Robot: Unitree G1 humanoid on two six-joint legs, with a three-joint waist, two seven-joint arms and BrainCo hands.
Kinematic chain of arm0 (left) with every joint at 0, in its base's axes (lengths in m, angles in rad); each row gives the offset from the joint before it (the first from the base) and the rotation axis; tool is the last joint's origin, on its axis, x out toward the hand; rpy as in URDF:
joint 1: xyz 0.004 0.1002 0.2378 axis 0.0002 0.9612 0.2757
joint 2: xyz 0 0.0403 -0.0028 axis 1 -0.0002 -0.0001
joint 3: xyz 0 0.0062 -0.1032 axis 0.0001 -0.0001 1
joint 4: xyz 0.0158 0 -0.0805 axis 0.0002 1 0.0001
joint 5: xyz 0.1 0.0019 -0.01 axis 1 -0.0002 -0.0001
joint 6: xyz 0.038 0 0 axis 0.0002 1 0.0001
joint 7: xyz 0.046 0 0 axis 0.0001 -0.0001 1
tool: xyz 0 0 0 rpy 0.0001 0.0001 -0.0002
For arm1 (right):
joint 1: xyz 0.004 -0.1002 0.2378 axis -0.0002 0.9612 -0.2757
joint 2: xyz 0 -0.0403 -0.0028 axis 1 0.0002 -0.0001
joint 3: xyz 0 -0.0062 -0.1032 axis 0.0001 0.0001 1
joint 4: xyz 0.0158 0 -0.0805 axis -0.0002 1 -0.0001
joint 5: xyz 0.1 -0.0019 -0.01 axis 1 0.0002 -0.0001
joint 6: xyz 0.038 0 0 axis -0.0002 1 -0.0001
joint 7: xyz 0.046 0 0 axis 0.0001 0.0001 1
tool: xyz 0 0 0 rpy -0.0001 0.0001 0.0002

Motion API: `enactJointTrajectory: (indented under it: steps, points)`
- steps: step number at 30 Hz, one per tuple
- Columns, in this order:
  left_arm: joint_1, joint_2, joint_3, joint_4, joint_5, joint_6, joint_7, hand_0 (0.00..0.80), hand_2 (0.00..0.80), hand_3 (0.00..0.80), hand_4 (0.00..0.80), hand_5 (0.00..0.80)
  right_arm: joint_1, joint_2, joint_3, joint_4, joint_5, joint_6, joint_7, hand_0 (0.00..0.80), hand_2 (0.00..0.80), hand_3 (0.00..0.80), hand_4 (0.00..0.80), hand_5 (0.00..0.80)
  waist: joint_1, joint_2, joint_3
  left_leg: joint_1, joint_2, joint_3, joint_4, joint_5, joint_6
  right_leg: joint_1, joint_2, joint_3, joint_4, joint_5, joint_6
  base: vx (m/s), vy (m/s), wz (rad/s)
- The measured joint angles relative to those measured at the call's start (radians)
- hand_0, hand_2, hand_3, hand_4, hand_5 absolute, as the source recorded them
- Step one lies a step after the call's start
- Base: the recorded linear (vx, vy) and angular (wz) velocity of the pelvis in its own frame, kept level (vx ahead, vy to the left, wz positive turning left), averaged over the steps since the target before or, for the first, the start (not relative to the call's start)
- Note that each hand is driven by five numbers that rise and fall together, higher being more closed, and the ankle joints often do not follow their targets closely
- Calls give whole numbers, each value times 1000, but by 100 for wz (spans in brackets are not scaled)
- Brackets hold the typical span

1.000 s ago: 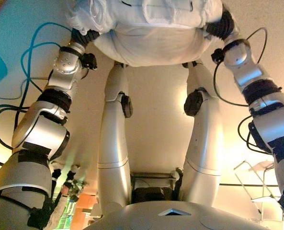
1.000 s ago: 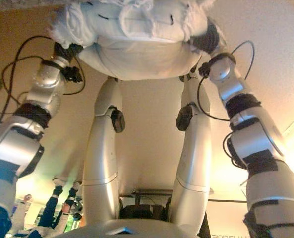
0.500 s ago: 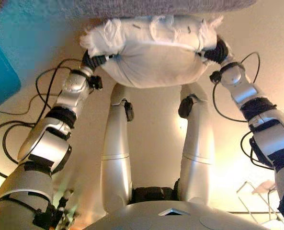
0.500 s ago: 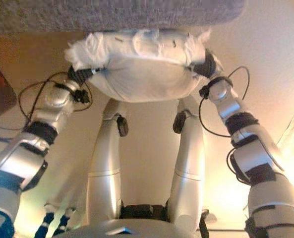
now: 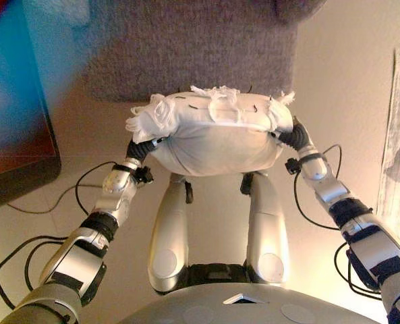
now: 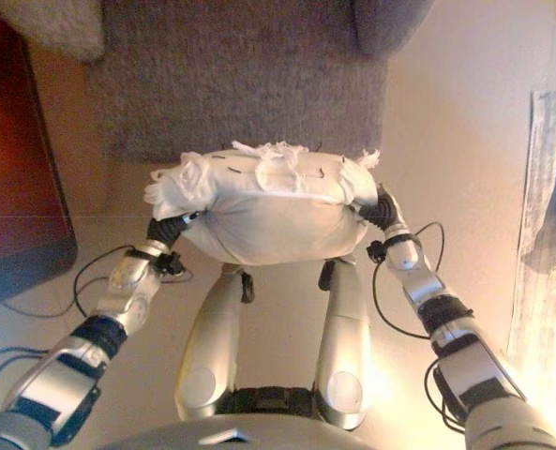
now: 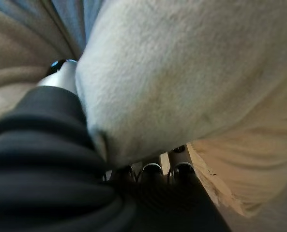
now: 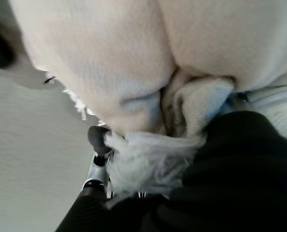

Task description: Pick up the cushion and take it to the sofa

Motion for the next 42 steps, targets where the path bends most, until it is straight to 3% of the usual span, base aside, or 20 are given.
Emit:
enactJointTrajectory:
  steps: [5, 7, 10, 14, 16, 19, 27, 42]
  points:
    - [126, -6, 87, -142, 4, 2, 24, 800, 800, 800, 800, 800, 131, 21, -95, -135, 57, -50, 66, 800, 800, 800, 800, 800, 3, 6, -5, 146, 5, -2, -43, -5, 5, 147, -7, -32, -28, -16, 4, 123, -63, 6]
    - [193, -5, 171, -276, 22, 29, 26, 800, 800, 800, 800, 800, 264, -6, -279, -210, 152, -147, 314, 800, 800, 800, 800, 800, 19, 20, -19, 175, 14, 13, -50, -7, 3, 183, -7, -40, -31, -24, 7, 193, -167, 10]
    - [279, -45, 204, -422, 23, 35, 34, 800, 800, 800, 800, 800, 361, 5, -334, -340, 231, -164, 443, 800, 800, 800, 800, 800, 26, 21, -52, 278, 32, 18, -81, -17, -4, 297, 11, -60, -80, -25, 8, 255, -114, -2]
    - [363, -95, 228, -487, 23, 37, 79, 800, 800, 800, 800, 800, 424, 58, -382, -614, 234, -71, 409, 800, 800, 800, 800, 800, 23, 26, -171, 394, 55, 21, -128, -25, -12, 437, 46, -79, -176, -15, 10, 229, -55, -1]
    - [396, -101, 229, -523, 25, 33, 90, 800, 800, 800, 800, 800, 434, 71, -394, -670, 235, -47, 392, 800, 800, 800, 800, 800, 26, 21, -249, 438, 60, 21, -152, -31, -17, 492, 58, -85, -219, -13, 13, 115, -37, 4]
    - [405, -105, 234, -559, 24, 20, 110, 800, 800, 800, 800, 800, 433, 87, -397, -699, 245, -36, 391, 800, 800, 800, 800, 800, 27, 20, -309, 501, 62, 21, -185, -35, -18, 577, 69, -97, -289, 2, 24, 105, -37, 6]
    - [427, -105, 259, -640, 44, 21, 181, 800, 800, 800, 800, 800, 458, 121, -384, -775, 273, -19, 382, 800, 800, 800, 800, 800, 29, 11, -355, 567, 53, 24, -207, -44, -15, 726, 91, -109, -496, 98, 34, 23, -54, 0]
    - [434, -104, 260, -693, 60, 25, 222, 800, 800, 800, 800, 800, 457, 116, -359, -809, 273, -20, 304, 800, 800, 800, 800, 800, 28, 3, -402, 570, 63, 27, -207, -42, -17, 729, 103, -104, -504, 104, 30, 6, -116, -1]
